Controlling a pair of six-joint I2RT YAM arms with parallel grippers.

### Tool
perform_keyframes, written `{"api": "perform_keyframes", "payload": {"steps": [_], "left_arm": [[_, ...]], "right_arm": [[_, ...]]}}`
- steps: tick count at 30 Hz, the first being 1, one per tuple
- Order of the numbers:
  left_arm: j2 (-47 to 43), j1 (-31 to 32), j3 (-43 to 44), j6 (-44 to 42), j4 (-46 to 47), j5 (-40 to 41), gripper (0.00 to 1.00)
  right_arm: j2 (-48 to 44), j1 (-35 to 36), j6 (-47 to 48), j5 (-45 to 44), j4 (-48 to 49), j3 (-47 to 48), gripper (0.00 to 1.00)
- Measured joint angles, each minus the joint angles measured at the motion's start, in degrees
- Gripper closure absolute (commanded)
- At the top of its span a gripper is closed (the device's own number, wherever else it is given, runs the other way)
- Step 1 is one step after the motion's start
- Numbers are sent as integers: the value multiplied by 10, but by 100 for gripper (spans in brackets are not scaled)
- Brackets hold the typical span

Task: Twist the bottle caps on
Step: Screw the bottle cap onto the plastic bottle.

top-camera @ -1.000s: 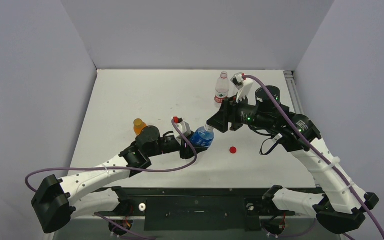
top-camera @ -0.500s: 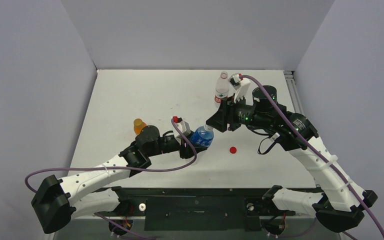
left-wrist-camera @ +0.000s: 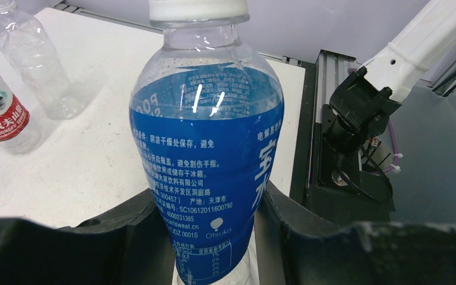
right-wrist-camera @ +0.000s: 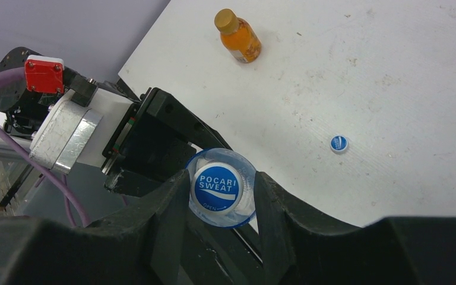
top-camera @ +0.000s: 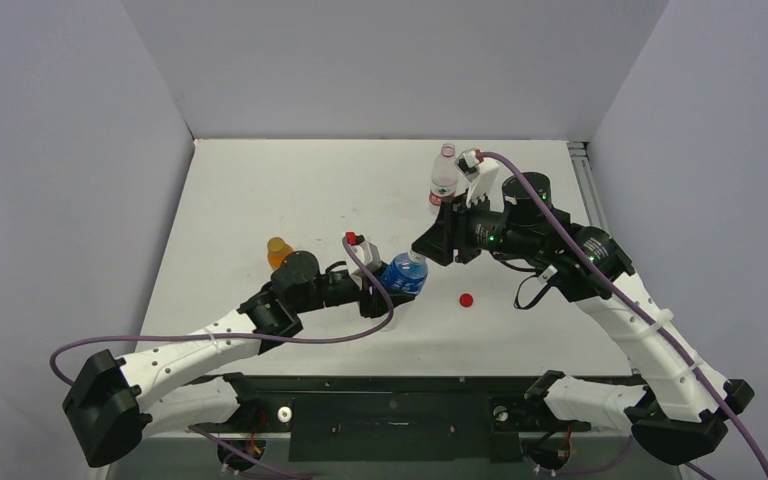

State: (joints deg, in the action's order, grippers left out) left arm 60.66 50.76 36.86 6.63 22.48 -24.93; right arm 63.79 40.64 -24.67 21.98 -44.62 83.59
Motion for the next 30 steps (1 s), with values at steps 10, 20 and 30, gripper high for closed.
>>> {"api": "perform_keyframes", "payload": {"steps": [10,20,30], "left_arm": [[5,0,0,2,1,0,100],[17,-2,0,3,3,1,100],[28,4,0,-19,-11,87,100]], "right_arm": [[0,0,-1,0,0,-3,74],[0,7,0,-23,-2,-10,80],[32,26,-29,-107,-6,-3,88]]}}
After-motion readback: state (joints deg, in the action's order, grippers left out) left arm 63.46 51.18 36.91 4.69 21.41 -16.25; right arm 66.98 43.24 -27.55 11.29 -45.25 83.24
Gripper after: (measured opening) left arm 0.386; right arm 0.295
